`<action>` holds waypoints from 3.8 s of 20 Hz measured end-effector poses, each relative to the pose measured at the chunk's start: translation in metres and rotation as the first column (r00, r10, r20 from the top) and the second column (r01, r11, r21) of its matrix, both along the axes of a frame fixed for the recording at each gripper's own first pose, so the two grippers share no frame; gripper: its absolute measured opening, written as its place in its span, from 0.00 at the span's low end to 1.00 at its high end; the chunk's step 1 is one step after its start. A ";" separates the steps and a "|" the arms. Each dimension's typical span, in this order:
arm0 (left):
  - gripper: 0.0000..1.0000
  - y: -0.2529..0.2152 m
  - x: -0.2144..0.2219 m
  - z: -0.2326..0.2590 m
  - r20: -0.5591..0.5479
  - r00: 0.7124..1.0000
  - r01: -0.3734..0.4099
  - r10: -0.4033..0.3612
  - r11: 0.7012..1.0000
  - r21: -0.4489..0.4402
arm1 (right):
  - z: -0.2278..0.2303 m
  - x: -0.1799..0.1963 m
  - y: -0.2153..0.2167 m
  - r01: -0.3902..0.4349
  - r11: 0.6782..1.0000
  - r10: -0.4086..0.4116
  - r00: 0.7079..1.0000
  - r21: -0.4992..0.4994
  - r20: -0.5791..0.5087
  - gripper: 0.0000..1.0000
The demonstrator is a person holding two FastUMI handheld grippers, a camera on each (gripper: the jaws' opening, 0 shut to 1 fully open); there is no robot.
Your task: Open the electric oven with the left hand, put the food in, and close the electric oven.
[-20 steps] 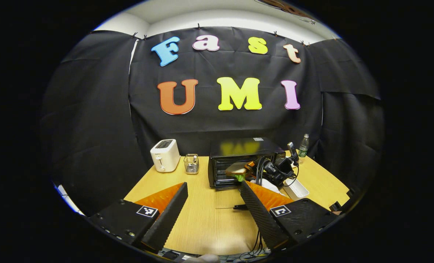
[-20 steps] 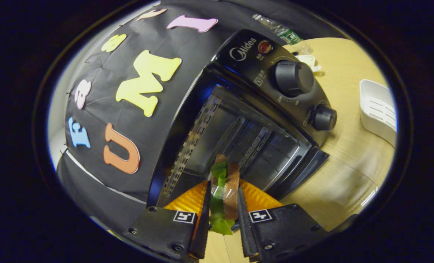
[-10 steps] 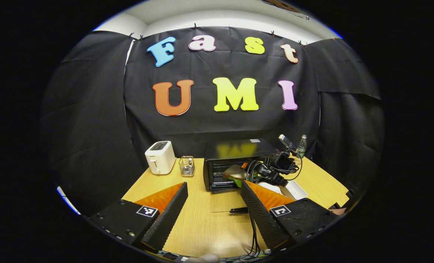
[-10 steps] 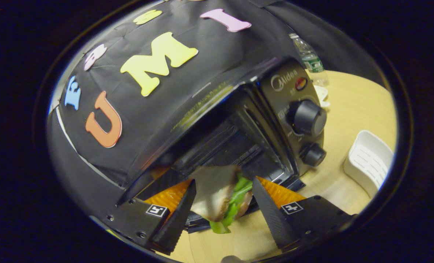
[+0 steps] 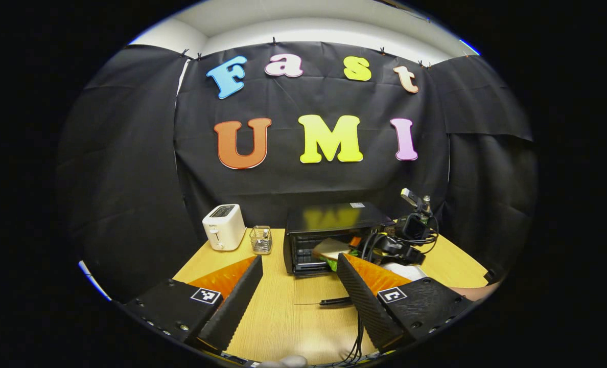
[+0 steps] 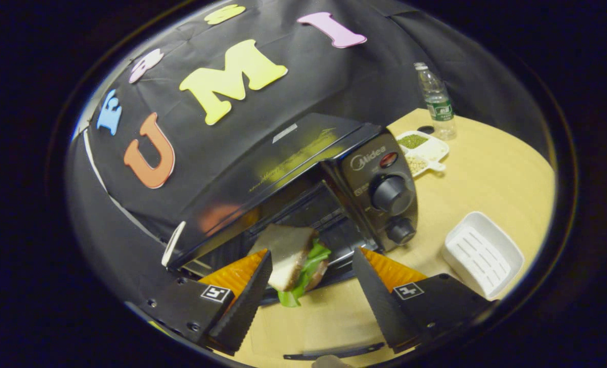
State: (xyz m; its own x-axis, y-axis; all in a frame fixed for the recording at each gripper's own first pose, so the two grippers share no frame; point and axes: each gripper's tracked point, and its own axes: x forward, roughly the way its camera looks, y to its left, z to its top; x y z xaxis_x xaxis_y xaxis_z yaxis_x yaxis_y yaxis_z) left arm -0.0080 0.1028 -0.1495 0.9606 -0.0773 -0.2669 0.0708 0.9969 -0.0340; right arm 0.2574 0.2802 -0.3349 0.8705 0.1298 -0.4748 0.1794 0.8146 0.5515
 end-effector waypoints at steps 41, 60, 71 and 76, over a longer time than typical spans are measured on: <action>0.96 -0.139 0.033 -0.263 -0.356 0.934 0.028 -0.035 0.999 -0.026 | 0.172 -0.218 -0.340 0.048 0.823 0.017 0.994 -0.565 0.109 1.00; 0.96 -0.133 0.057 -0.271 -0.363 0.932 0.013 -0.014 1.000 -0.006 | 0.159 -0.205 -0.338 0.018 0.844 0.018 0.998 -0.536 0.062 1.00; 0.96 -0.132 0.067 -0.233 -0.321 0.947 0.014 -0.019 1.000 -0.017 | 0.164 -0.202 -0.340 0.040 0.855 0.004 0.997 -0.517 0.083 0.91; 0.96 -0.131 0.088 -0.194 -0.256 0.966 0.012 -0.022 0.999 -0.042 | 0.163 -0.195 -0.337 0.049 0.867 -0.006 0.996 -0.496 0.089 0.91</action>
State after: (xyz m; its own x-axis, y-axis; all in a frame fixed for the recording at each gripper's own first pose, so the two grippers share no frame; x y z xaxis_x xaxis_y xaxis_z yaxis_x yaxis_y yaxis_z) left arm 0.0801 -0.0280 -0.3436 0.8591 -0.1087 -0.5002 0.0716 0.9931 -0.0928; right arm 0.0620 -0.0571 -0.1714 0.9085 -0.1291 -0.3974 0.1777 0.9801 0.0880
